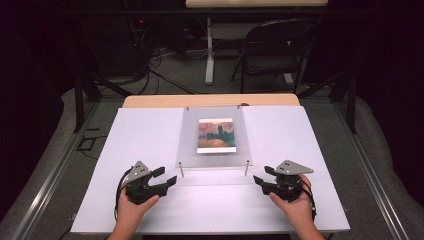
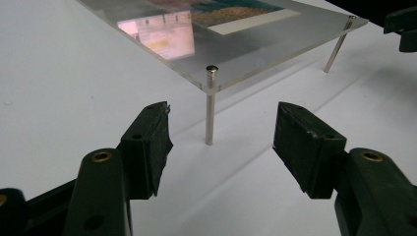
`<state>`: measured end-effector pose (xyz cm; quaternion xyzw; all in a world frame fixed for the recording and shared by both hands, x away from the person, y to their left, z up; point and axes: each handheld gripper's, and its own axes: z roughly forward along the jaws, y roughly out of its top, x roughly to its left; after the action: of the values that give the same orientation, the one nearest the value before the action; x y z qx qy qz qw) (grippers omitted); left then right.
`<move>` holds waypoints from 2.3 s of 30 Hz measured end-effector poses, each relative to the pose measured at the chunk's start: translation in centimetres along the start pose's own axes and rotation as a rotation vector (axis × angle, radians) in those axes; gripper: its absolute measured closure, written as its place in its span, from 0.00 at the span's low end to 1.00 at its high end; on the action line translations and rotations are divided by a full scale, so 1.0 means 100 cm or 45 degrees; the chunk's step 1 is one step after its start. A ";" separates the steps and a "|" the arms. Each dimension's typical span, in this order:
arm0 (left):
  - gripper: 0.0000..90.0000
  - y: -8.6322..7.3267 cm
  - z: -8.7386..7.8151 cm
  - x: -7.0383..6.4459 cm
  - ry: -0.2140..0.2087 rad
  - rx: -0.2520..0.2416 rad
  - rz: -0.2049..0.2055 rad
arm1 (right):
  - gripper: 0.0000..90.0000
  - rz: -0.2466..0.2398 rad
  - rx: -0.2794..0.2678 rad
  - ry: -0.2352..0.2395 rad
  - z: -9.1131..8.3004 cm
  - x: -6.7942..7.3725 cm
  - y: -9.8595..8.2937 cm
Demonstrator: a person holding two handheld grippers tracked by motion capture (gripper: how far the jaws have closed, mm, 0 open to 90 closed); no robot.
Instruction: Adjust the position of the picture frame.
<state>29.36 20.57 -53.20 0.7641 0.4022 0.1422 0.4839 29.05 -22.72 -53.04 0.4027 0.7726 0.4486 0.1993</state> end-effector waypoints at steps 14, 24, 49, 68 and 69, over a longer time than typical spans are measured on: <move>0.45 0.004 -0.008 0.008 -0.014 -0.064 -0.053 | 0.48 0.002 -0.044 -0.012 -0.005 -0.008 0.004; 0.41 0.021 -0.012 0.016 0.014 -0.100 -0.090 | 0.48 0.031 -0.017 0.060 -0.005 -0.013 0.018; 0.41 0.080 0.020 0.053 0.043 -0.088 -0.146 | 0.40 0.080 0.036 -0.003 0.027 -0.058 0.056; 0.41 0.125 0.061 0.080 0.112 -0.062 -0.235 | 0.40 0.112 -0.032 -0.102 0.063 -0.083 0.118; 0.41 0.127 0.063 0.081 0.113 -0.063 -0.237 | 0.41 0.121 -0.036 -0.110 0.065 -0.084 0.121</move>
<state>44.40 20.05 -46.86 0.7041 0.4888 0.1401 0.4956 43.74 -22.71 -46.56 0.4552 0.7369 0.4504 0.2165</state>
